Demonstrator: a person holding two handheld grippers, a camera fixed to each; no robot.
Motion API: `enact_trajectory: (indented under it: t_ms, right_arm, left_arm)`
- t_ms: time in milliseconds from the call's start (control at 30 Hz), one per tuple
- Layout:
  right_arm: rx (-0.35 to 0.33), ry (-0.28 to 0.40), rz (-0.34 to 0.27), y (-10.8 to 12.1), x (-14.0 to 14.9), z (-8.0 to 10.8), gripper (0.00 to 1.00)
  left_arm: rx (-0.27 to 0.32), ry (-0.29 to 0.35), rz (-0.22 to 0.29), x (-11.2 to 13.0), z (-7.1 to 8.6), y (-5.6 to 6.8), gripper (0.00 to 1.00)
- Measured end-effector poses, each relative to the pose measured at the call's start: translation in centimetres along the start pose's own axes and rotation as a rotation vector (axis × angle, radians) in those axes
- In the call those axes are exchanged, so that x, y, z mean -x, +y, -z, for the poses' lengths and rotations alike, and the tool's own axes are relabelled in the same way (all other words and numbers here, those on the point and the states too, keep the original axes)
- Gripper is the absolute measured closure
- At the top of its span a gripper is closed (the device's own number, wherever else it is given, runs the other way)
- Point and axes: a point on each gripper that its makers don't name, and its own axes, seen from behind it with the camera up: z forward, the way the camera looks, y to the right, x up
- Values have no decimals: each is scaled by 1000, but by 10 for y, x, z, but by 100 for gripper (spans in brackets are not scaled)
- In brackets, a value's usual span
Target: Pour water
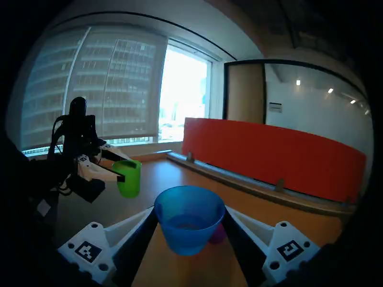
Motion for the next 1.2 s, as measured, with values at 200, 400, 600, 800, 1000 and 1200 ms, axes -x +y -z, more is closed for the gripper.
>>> enact_trajectory:
  t_ms: [200, 400, 600, 800, 1000, 1200]
  right_arm:
    - [3, 29, -7, 2, -10, -1, 8]
    - [7, 40, -8, 5, -12, -3, 8]
    - [14, 58, -8, 8, -15, -4, 8]
    - [15, 64, -12, 10, -17, -6, 8]
    - [13, 63, -2, 11, -17, -7, 8]
    - [0, 58, 22, 7, -18, -11, 8]
  left_arm:
    - [4, 6, 6, 0, -2, 1, 11]
    - [9, 14, 12, -3, -5, 3, 11]
    - [15, 15, 12, -2, -8, 5, 11]
    - [15, 15, 12, -1, -10, 5, 11]
    - [15, 19, 11, -3, -12, 4, 11]
    - [24, 15, 3, -2, -15, 6, 11]
